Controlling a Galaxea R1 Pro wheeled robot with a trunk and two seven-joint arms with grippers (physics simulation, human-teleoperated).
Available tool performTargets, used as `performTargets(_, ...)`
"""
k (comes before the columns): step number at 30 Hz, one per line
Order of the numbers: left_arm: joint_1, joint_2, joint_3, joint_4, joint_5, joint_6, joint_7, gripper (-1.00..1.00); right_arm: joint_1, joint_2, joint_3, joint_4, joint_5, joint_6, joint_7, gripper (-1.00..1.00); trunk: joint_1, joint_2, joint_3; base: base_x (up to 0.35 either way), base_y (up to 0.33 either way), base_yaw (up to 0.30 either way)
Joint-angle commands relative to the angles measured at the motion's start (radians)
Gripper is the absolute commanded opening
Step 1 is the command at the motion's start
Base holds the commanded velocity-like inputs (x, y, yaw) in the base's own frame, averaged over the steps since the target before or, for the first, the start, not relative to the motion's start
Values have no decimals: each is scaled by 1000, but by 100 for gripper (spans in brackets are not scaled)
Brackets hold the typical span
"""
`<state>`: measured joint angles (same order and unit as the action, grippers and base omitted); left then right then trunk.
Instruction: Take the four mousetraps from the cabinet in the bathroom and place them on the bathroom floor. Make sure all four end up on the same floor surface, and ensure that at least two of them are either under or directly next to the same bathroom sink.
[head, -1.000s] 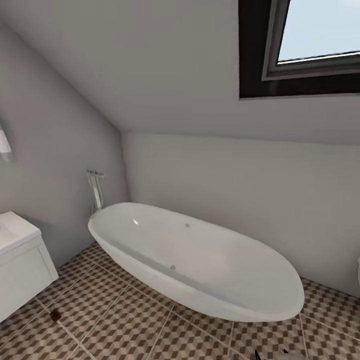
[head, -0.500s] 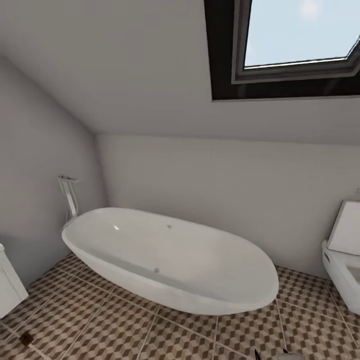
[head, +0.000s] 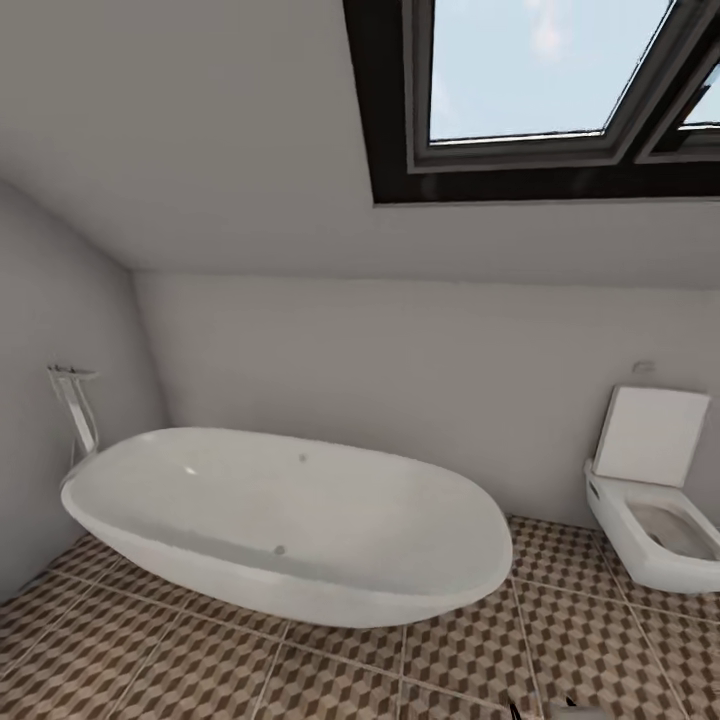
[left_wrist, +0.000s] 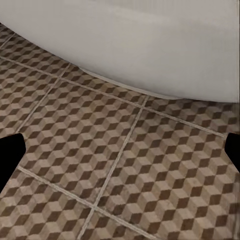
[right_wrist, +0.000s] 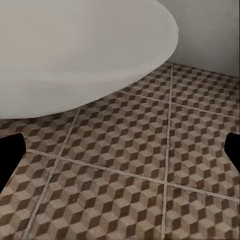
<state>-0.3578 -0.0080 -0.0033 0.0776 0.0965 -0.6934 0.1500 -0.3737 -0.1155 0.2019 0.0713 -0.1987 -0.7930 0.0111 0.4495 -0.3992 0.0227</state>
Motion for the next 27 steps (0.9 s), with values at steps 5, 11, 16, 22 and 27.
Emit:
performTargets(5,-1,-2,-1,4,8,-6,-3,100,-2,0,8,4,-8,-5,1,100,0,-1,2,0,0,-280)
performTargets(11,-1,-2,-1,3,9,-6,-3,100,-2,0,8,4,-8,-5,1,100,0,-1,4,0,0,-280)
performTargets(16,-1,-3,-1,3,9,-6,-2,100,-2,0,8,4,-8,-5,3,100,0,-1,7,0,0,-280)
performTargets(22,-1,-3,-1,3,9,-6,-2,100,-2,0,8,4,-9,-5,5,100,0,-1,9,0,0,-280)
performTargets(27,-1,-3,-1,3,9,-6,-2,100,-2,1,8,4,-9,-5,4,100,0,-1,11,0,0,-280)
